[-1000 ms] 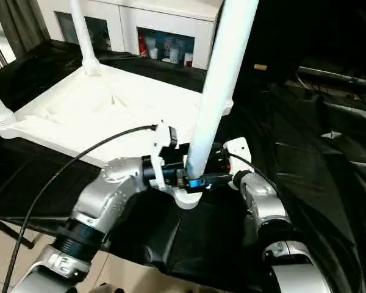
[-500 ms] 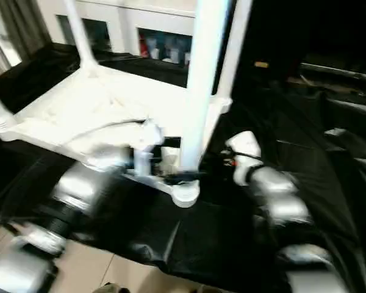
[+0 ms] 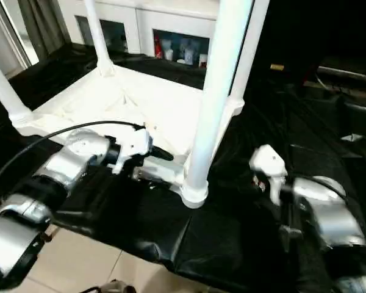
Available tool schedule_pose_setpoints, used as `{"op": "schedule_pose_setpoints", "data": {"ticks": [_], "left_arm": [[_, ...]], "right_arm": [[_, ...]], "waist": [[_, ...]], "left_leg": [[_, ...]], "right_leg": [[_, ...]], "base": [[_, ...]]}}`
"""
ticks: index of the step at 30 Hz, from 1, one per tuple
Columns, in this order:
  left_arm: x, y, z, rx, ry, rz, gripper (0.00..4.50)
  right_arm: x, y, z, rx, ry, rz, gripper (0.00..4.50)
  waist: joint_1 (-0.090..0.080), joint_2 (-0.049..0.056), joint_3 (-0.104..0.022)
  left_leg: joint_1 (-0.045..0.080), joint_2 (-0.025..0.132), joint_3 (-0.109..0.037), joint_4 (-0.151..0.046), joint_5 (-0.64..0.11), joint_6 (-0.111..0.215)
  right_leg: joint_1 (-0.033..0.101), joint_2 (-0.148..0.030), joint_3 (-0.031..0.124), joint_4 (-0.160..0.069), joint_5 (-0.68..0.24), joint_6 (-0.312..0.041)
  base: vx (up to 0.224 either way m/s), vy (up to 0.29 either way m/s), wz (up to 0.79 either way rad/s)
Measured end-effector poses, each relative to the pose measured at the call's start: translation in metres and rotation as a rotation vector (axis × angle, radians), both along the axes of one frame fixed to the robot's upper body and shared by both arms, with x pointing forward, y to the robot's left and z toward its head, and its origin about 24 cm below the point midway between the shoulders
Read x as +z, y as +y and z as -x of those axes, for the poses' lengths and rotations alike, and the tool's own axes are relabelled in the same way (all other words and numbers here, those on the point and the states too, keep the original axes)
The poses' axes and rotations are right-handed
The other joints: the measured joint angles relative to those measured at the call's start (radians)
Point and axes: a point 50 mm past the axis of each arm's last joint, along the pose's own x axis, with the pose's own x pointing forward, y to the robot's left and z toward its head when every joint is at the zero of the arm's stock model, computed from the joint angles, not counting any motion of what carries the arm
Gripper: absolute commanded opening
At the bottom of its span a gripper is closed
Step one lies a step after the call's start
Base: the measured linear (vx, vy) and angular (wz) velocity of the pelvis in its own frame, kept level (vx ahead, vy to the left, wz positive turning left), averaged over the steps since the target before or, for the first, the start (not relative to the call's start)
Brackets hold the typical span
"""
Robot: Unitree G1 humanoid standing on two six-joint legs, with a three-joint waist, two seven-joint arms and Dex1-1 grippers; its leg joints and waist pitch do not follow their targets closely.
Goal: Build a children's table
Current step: Rotate leg to tighten
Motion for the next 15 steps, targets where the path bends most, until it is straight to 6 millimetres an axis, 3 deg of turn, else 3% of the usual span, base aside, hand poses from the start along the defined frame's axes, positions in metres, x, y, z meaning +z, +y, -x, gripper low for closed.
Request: {"op": "schedule_pose_setpoints", "data": {"ticks": [6,12,15], "left_arm": [[-0.008,-0.002,-0.001,-0.025,0.041,-0.044,2.93],[-0.021,-0.001,0.003,-0.043,0.076,-0.106,2.35],[-0.019,-0.001,-0.001,-0.044,0.052,-0.143,2.12]], "right_arm": [[0.005,0.001,0.014,0.090,0.067,0.023,3.50],[0.007,0.002,0.022,0.105,0.090,0.034,3.50],[0.007,0.003,0.026,0.105,0.102,0.043,3.50]], "waist": [[0.000,0.007,0.000],[-0.001,0.025,-0.001],[-0.002,0.043,-0.002]], "left_leg": [[0.000,0.000,-0.001,0.000,0.000,0.000],[0.000,0.000,-0.001,0.000,0.000,0.000],[-0.001,-0.001,-0.002,0.000,0.000,0.000]], "right_leg": [[0.000,0.000,0.000,0.000,0.000,0.000],[0.000,0.000,-0.001,-0.001,0.000,0.000],[0.000,-0.001,-0.001,-0.002,0.000,0.000]], "base": [[0.000,0.000,0.00],[0.000,0.000,0.00],[0.000,0.000,0.00]]}}
